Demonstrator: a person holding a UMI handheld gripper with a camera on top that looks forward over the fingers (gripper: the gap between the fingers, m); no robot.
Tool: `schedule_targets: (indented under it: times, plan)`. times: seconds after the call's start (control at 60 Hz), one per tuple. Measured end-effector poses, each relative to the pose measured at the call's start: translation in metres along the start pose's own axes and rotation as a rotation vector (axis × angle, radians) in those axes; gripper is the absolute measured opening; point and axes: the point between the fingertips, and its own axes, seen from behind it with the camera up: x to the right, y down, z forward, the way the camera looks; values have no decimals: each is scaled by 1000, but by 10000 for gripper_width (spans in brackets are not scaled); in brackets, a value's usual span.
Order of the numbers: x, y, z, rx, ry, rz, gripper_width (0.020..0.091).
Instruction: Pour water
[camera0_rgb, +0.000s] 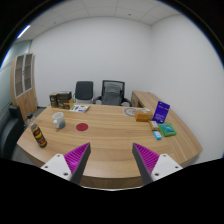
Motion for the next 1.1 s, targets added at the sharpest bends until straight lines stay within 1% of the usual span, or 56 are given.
schedule_targets:
  times: [0.15,0.317,0.467,0.633,0.75,0.9,0.983,1.1]
  plan:
    - [-11,14,6,-16,-18,13,860]
    - [-47,51,15,-51,-58,11,856]
    - [-114,88,17,-99,-104,-21,858]
    - [-222,106,21,-106,-145,-33,860]
    - [-294,97,32,-76,-154,-18,861]
    - [-382,69,58,-9,-165,0,859]
    - [-411,52,80,26,-154,-1,859]
    - [-433,28,119,73,-135,0,858]
